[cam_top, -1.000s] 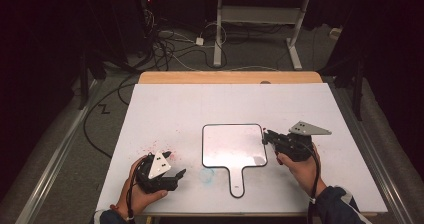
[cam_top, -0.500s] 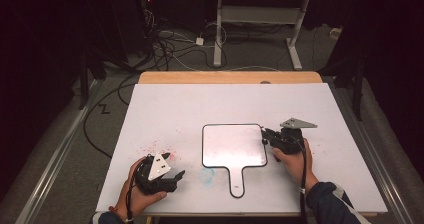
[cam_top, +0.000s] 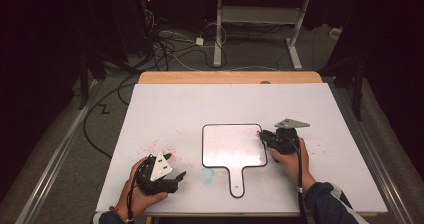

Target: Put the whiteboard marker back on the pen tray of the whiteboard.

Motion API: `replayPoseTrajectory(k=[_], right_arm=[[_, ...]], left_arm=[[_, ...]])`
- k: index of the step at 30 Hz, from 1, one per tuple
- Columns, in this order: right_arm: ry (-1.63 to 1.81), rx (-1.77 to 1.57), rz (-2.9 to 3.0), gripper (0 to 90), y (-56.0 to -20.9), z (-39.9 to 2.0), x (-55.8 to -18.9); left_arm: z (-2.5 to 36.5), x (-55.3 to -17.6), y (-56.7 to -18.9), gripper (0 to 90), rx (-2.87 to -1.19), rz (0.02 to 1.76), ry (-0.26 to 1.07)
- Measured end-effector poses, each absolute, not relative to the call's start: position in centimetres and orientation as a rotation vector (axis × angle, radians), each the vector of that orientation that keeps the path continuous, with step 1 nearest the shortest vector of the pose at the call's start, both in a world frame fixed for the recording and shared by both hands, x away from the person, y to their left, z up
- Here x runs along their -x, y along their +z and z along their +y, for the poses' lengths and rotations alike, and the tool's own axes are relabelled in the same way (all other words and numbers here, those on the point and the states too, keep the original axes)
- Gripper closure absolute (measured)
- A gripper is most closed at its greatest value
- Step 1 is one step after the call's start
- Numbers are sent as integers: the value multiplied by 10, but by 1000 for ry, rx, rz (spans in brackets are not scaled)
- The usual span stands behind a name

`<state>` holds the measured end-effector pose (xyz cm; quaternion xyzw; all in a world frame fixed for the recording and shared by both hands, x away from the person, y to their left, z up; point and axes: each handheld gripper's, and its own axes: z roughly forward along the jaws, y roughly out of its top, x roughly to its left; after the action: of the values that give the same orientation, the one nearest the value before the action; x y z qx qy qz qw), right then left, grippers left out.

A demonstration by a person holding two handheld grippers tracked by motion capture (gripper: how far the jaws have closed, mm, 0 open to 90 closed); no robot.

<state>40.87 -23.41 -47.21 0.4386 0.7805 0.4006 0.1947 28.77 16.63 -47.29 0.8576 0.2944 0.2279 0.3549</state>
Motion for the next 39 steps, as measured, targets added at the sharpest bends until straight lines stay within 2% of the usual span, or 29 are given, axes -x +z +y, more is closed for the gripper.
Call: replayPoseTrajectory(k=[11,18,24,28,30,34,39], right_arm=[[1074,-1230,2174,713,-472,-237,-411],[1142,-1186,2135,585,-457,-247,-402],[1117,-848,2094,436,-431,-266,-370],[1156,-756,2084,344,-424,-284,-343],[1141,-752,2066,338,-427,-293,-328],[1111,-777,2039,263,-437,-307,-305],[1128,-846,2036,249,-444,-317,-294]], left_arm=[[165,-287,-473,241,-2215,753,585],[165,-289,-471,233,-2200,757,585],[166,-290,-471,226,-2199,767,589],[166,-289,-471,213,-2204,770,597],[167,-289,-471,206,-2197,770,596],[167,-289,-472,199,-2208,758,610],[166,-290,-472,199,-2211,752,616]])
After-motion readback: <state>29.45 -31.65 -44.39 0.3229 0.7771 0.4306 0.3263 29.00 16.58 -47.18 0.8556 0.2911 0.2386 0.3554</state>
